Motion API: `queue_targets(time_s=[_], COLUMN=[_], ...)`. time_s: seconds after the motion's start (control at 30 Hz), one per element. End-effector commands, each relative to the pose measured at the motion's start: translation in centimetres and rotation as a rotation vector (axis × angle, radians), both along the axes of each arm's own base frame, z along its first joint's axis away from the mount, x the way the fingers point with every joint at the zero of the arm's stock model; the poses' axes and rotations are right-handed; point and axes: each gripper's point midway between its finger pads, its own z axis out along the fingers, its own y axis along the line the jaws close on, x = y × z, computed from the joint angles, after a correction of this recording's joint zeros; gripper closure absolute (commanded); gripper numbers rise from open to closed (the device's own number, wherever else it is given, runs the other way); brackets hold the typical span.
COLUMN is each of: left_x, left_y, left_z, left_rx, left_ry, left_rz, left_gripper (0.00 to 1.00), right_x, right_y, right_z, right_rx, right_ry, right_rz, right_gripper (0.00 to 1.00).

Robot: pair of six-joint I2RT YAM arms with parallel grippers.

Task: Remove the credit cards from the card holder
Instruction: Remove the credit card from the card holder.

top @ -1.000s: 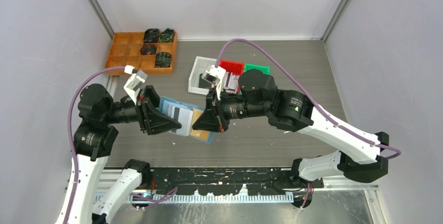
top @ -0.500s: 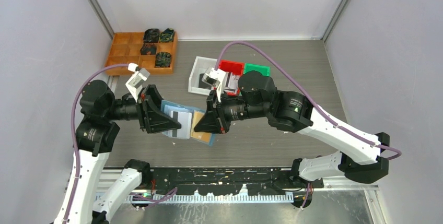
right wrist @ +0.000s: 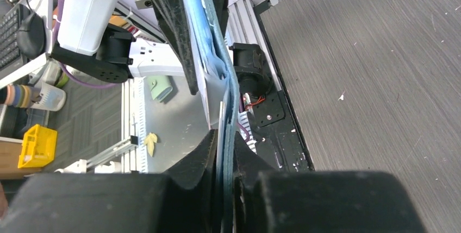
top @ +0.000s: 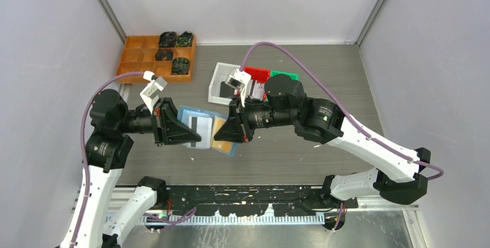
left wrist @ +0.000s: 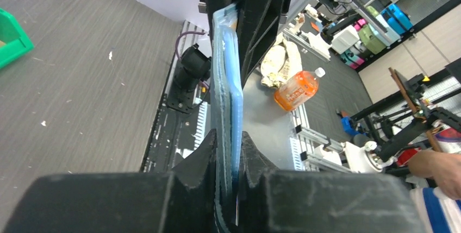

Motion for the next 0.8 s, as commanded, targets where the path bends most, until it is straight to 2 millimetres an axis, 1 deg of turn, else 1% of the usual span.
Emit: queue_targets(time_s=[0.0, 0.07, 0.1, 0.13, 0.2, 0.27, 0.37, 0.43, 0.5, 0.57, 0.67, 0.77], left_x=[0.1, 0.6, 0.8, 1.0, 1.7, 2.8, 4.7, 5.8, 6.7, 7.1, 7.1, 7.0], left_y=[0.0, 0.0, -0.1, -0.1, 0.0, 0.2, 0.7, 1.1, 1.5, 1.6, 1.5, 1.3], left_z=[0.3, 0.0, -0.2, -0.4, -0.9, -1.7, -3.1, -3.8, -4.3, -4.4, -4.2, -3.9], left_rx=[-0.005, 0.008, 0.015, 0.024, 0.046, 0.083, 0.152, 0.192, 0.219, 0.224, 0.205, 0.191], left_ry=[-0.037, -0.036, -0.032, -0.030, -0.031, -0.040, -0.061, -0.078, -0.095, -0.101, -0.088, -0.071], left_rz=[-0.012, 0.008, 0.015, 0.023, 0.056, 0.116, 0.213, 0.270, 0.322, 0.344, 0.343, 0.337], left_gripper=[0.94, 0.95, 0.95, 0.96, 0.97, 0.99, 1.00, 1.00, 1.00, 1.00, 1.00, 1.00], right_x=[0.3, 0.8, 1.1, 1.5, 2.7, 4.0, 6.7, 7.7, 7.8, 7.1, 6.4, 6.2], right_y=[0.3, 0.1, -0.1, -0.4, -1.2, -2.5, -5.0, -6.5, -7.3, -7.0, -5.5, -3.8], right_z=[2.1, 2.0, 2.1, 2.0, 2.2, 2.7, 4.0, 5.0, 5.7, 6.0, 5.5, 4.8], right_rx=[0.110, 0.127, 0.137, 0.138, 0.151, 0.166, 0.210, 0.247, 0.284, 0.316, 0.339, 0.363], right_ry=[-0.002, 0.010, 0.007, 0.006, -0.002, 0.003, 0.011, 0.009, 0.018, 0.051, 0.146, 0.237], right_rz=[0.017, 0.003, -0.008, -0.023, -0.073, -0.134, -0.267, -0.334, -0.358, -0.323, -0.242, -0.166], right_gripper=[0.76, 0.56, 0.48, 0.42, 0.35, 0.33, 0.32, 0.33, 0.34, 0.36, 0.38, 0.41])
